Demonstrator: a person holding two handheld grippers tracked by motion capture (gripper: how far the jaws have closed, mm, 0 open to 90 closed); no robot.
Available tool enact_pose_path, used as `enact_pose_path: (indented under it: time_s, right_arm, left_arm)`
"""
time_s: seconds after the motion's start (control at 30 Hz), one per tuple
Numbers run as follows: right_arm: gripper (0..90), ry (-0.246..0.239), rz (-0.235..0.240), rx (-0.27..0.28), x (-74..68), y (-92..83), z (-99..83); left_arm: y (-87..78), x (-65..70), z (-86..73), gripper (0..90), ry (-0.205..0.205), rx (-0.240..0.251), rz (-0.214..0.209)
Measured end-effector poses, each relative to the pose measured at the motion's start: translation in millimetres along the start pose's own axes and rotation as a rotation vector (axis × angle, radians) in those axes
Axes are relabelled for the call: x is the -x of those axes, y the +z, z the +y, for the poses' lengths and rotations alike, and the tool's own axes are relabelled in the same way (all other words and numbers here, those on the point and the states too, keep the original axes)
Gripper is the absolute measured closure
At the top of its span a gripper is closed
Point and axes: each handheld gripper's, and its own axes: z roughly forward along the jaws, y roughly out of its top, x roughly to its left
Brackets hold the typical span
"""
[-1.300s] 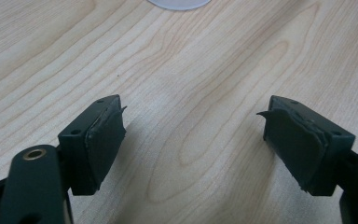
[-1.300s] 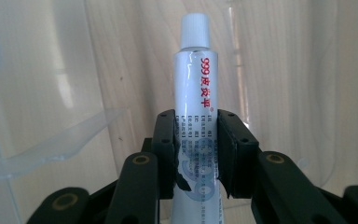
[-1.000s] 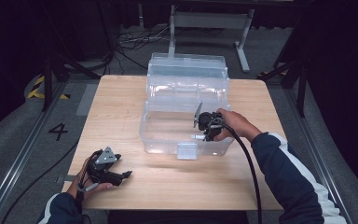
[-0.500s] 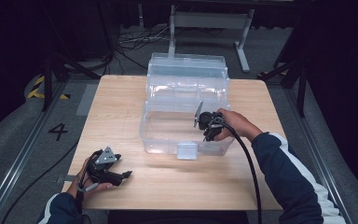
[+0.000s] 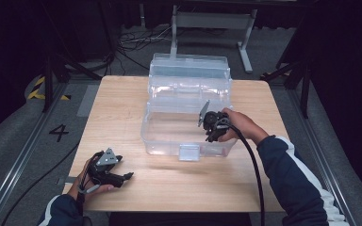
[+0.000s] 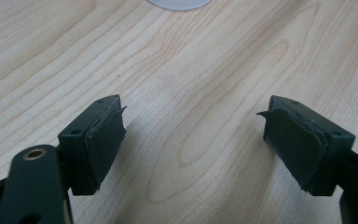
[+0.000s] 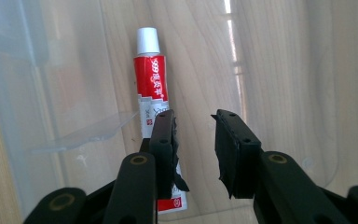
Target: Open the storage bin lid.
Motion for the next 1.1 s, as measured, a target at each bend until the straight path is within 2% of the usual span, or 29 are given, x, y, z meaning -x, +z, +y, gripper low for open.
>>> enact_pose_path:
  time_s: [0.37, 0.53, 0.83, 1.1]
  right_arm:
    - [68.3, 0.048, -0.032, 0.095, -1.8, -13.8, -12.8]
    - [67.6, 0.041, -0.043, 0.128, -4.9, -17.3, -17.9]
    - [66.0, 0.079, -0.07, 0.207, -7.0, -26.5, -29.1]
    - [64.4, 0.071, -0.1, 0.295, -14.7, -39.5, -36.3]
  left_arm:
    - [0.0, 0.0, 0.0, 20.5, 0.001, 0.0, 0.0]
    - [0.0, 0.0, 0.0, 20.5, 0.0, 0.0, 0.0]
    - [0.0, 0.1, 0.0, 20.5, -0.001, -0.001, -0.001]
    - [0.0, 0.0, 0.2, 20.5, 0.002, 0.0, 0.005]
